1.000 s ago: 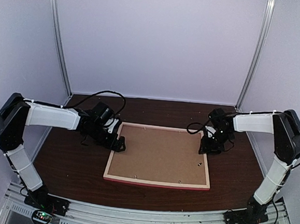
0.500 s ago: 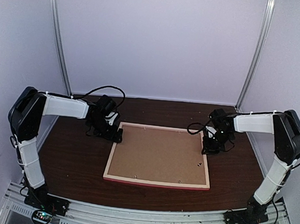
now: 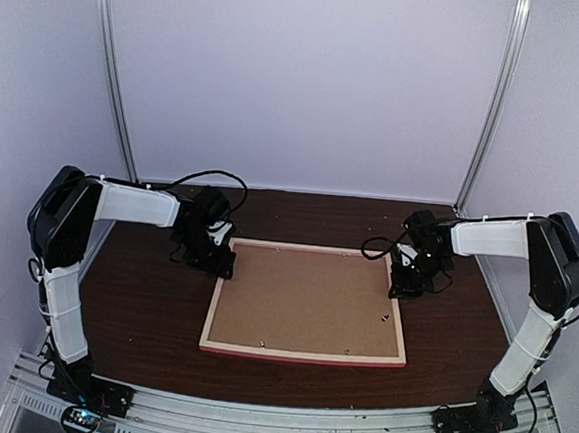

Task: Put the photo into the frame
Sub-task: Press the fastener onto the backboard.

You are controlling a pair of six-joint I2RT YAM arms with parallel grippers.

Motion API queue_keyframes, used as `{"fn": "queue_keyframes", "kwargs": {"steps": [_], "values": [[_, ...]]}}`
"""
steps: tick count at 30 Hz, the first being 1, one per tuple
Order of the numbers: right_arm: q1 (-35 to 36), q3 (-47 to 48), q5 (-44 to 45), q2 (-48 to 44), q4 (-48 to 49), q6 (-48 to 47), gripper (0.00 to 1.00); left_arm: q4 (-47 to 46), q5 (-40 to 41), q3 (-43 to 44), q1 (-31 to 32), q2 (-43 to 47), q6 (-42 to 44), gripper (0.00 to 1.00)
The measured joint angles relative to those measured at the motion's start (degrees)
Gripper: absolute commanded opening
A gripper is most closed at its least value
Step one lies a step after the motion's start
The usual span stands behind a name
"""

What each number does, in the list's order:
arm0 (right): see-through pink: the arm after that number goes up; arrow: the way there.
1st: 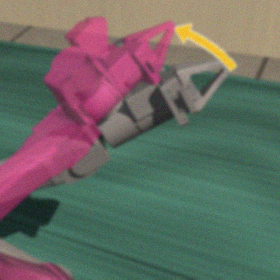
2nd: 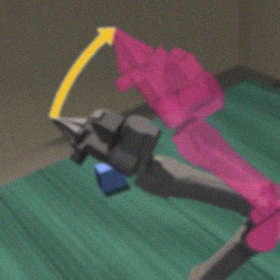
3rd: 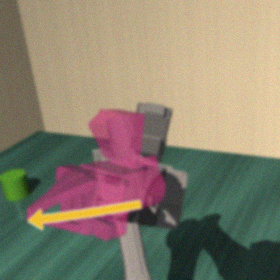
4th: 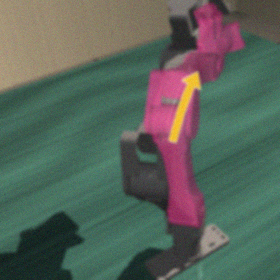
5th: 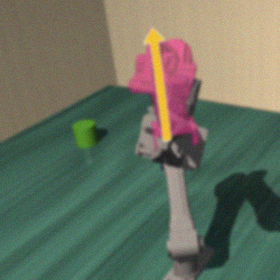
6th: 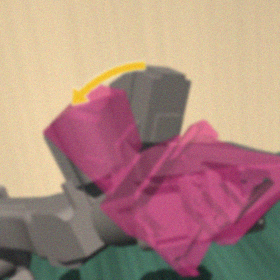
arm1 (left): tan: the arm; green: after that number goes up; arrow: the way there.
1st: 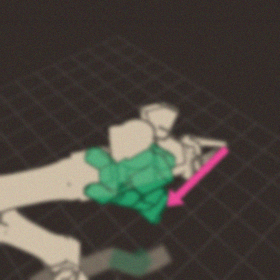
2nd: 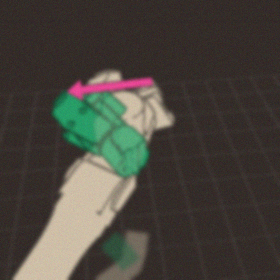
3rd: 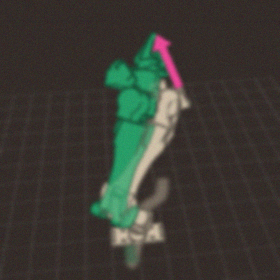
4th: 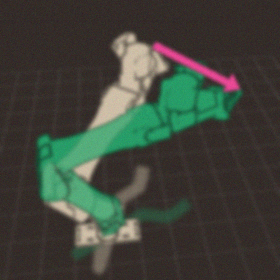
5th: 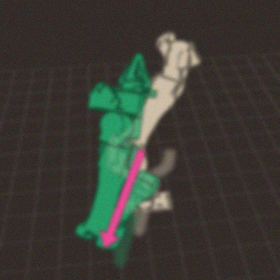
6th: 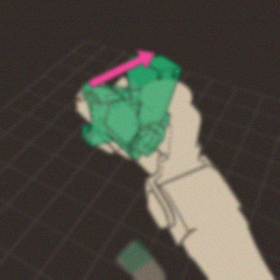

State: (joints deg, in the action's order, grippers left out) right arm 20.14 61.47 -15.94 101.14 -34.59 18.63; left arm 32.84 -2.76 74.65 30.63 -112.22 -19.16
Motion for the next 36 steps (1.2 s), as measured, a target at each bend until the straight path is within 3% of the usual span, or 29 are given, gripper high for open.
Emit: {"fn": "queue_keyframes", "kwargs": {"steps": [8, 27, 36], "values": [[-0.31, 0.09, -0.20, 0.11, -0.09, 0.00, 0.14, -0.07, -2.21, 0.13, -0.13, -0.31, -0.31, 0.54], [-0.66, 0.11, -0.66, 0.24, 0.13, -0.26, 0.13, -7.30, -8.37, -5.60, -2.84, 1.79, -6.43, 0.45], [-0.68, 0.13, -0.74, 0.24, 0.24, -0.31, 0.14, -7.78, -10.86, -5.66, -3.10, 2.10, -6.71, 0.64]]}}
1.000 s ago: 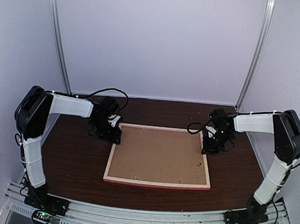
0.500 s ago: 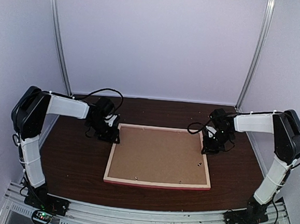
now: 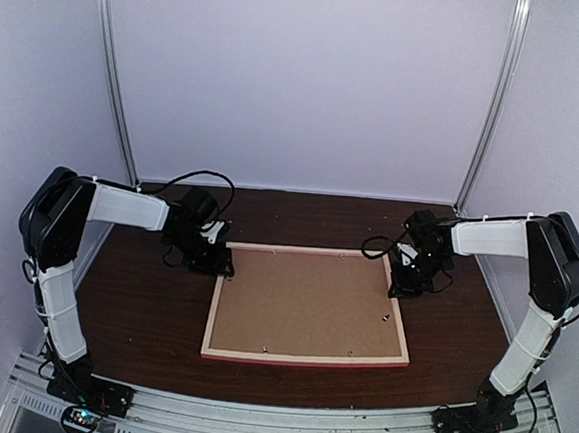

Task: Put the photo into the frame
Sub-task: Press the fastener onto the backboard.

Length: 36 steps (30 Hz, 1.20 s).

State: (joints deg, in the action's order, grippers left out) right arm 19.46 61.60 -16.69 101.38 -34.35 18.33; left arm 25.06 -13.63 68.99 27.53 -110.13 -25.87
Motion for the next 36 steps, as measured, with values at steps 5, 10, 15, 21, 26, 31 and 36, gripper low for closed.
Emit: {"fn": "queue_keyframes", "kwargs": {"steps": [5, 10, 15, 21, 26, 31, 36], "values": [[-0.22, 0.02, 0.00, 0.00, 0.07, -0.37, 0.20, 0.17, -1.20, -0.42, -0.17, 0.55, -0.07, 0.63], [-0.37, 0.02, 0.02, -0.02, 0.00, -0.66, 0.26, -0.02, -1.49, -1.84, -0.44, 1.44, -0.52, 0.56], [-0.55, 0.02, 0.02, -0.68, -0.57, -0.83, 0.31, -0.52, -1.84, -4.81, -0.46, 3.54, -1.29, 0.54], [-0.57, 0.02, 0.00, -0.74, -0.94, -0.94, 0.38, -1.29, -2.08, -6.84, 0.22, 4.85, -2.69, 0.46], [-0.57, 0.00, 0.00, -1.16, -1.11, -0.63, 0.48, -2.03, -2.34, -7.89, 1.29, 5.25, -4.50, 0.38], [-0.55, -0.98, -0.20, -4.46, -1.07, -0.07, 0.56, -3.02, -2.43, -8.31, 2.21, 5.25, -6.25, 0.34], [0.20, -4.44, -0.31, -9.20, -0.92, 0.66, 0.62, -3.82, -1.18, -8.59, 3.13, 5.27, -8.35, 0.32]]}}
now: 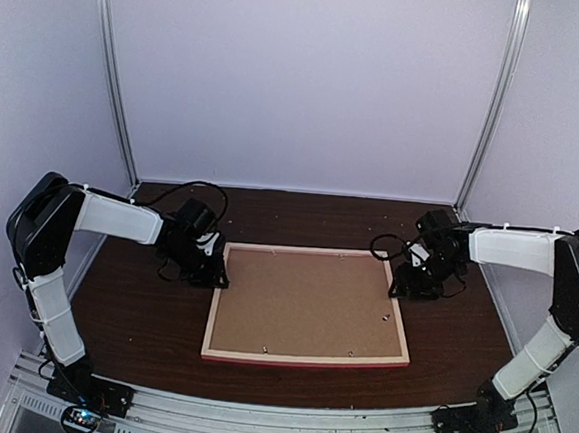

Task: Put the photo into the frame
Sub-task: Press the fastener onto the backboard.

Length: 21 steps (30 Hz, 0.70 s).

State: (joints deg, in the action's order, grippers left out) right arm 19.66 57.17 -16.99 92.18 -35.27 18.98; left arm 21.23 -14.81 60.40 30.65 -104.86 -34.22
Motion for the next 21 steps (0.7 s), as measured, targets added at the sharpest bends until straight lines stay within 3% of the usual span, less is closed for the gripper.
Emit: {"fn": "queue_keyframes", "kwargs": {"steps": [12, 21], "values": [[5.29, -7.82, 1.22, -2.62, 0.83, 3.98, 0.62, -0.74, 2.19, -0.09, 1.49, 0.04, -2.60, 0.29], [6.69, -8.02, 3.34, -2.14, 1.81, 5.46, 0.50, -0.94, 2.23, -0.15, 1.62, 0.04, -2.78, 0.29]]}}
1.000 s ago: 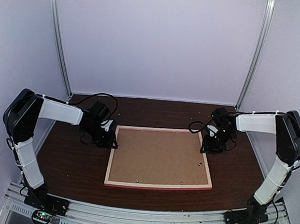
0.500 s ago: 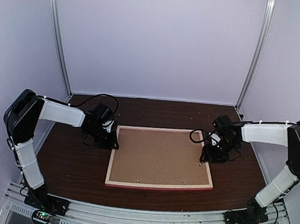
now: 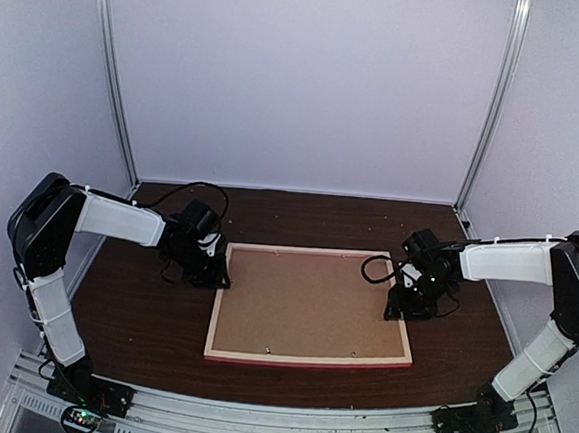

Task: Put the photo into the frame
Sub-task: Press the fastener onto the backboard.

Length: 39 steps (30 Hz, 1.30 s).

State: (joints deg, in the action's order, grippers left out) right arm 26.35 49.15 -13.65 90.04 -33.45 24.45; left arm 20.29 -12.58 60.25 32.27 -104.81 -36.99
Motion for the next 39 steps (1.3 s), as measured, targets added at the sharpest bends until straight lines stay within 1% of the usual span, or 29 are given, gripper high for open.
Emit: {"fn": "queue_keyframes", "kwargs": {"steps": [7, 16, 20, 25, 30, 31, 33, 36, 39], "values": [[0.04, 0.02, 0.92, 0.31, 0.24, 0.09, 0.37, -0.04, 0.02, -0.04, 0.00, 0.00, 0.00, 0.30], [-0.42, 0.37, 1.57, 0.42, -0.76, -3.30, 0.27, -0.04, 0.09, -0.04, 0.02, 0.00, 0.04, 0.29], [-1.14, 0.87, 0.70, 0.90, -1.33, -5.29, 0.23, -0.04, 0.15, -0.04, 0.04, 0.00, 0.07, 0.29], [-1.97, 1.81, -0.76, 1.70, -2.47, -6.97, 0.20, -0.04, 0.17, -0.04, 0.04, 0.00, 0.13, 0.30], [-2.51, 2.34, -2.05, 2.14, -3.17, -7.82, 0.21, -0.04, 0.20, -0.04, 0.07, 0.00, 0.26, 0.30], [-2.62, 2.36, -2.27, 2.16, -3.21, -7.89, 0.23, -0.04, 0.17, -0.04, 0.07, 0.00, 0.26, 0.31], [-2.82, 2.38, -2.82, 2.16, -3.26, -8.13, 0.30, -0.04, 0.20, -0.04, 0.07, 0.00, 0.33, 0.34], [-3.04, 2.45, -3.41, 2.51, -2.86, -9.18, 0.39, -0.17, 0.09, 0.00, 0.22, 0.04, 0.59, 0.45], [-3.13, 2.45, -3.93, 2.71, -2.12, -9.88, 0.45, -0.26, -0.04, 0.17, 0.74, 0.22, 0.87, 0.60]]}}
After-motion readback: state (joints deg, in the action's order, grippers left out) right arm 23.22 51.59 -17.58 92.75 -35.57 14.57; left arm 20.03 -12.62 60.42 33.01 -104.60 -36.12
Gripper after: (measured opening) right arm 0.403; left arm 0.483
